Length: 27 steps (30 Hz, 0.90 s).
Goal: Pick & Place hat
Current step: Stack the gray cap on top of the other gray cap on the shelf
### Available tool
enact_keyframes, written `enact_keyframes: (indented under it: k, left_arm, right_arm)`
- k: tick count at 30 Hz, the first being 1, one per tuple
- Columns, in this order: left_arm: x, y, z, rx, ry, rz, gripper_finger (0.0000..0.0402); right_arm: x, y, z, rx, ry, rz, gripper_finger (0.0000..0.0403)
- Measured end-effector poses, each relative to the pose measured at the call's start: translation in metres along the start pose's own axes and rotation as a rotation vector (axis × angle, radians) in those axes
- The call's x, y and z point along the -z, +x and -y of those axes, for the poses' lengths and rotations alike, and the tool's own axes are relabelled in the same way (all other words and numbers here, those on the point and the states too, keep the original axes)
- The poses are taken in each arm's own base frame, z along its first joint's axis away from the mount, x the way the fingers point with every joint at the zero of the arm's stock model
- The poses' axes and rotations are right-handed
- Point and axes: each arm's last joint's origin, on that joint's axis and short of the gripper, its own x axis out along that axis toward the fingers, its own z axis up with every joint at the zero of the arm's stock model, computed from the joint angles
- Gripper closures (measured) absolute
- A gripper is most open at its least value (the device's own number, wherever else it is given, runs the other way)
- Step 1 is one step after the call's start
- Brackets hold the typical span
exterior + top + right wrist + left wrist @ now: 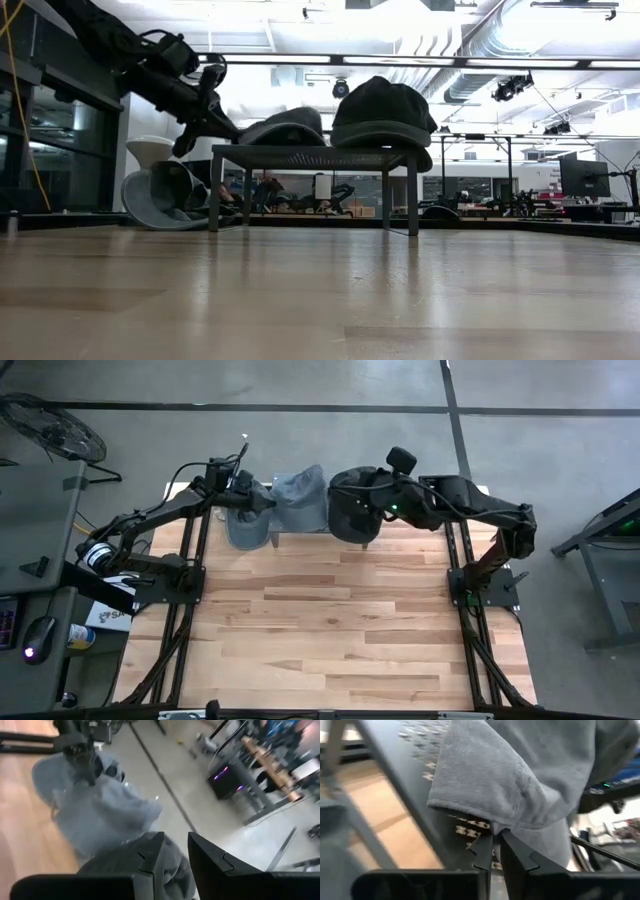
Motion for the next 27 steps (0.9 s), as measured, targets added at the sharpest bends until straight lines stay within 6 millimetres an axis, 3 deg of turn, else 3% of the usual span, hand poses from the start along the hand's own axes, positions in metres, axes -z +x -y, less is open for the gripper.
enact_keyframes:
  k: [6, 14, 22, 27]
  left_arm:
    - [0.001, 0.0, -0.003, -0.066, 0.01, 0.017, 0.0312]
    - [0.0, -0.001, 0.0, -0.015, 0.022, 0.003, 0.0242]
    - [-0.011, -0.008, 0.012, 0.005, 0.039, 0.031, 0.0228]
    - [-0.018, -0.023, 0.025, -0.083, 0.084, 0.039, 0.0227]
  right_arm:
    - [0.005, 0.006, 0.005, -0.06, 0.007, -0.045, 0.0325]
    - [0.005, 0.008, 0.007, -0.098, 0.023, -0.051, 0.0325]
    - [0.005, 0.008, 0.006, -0.121, 0.016, -0.053, 0.0325]
    - [0.006, 0.008, 0.005, -0.138, 0.036, -0.057, 0.0325]
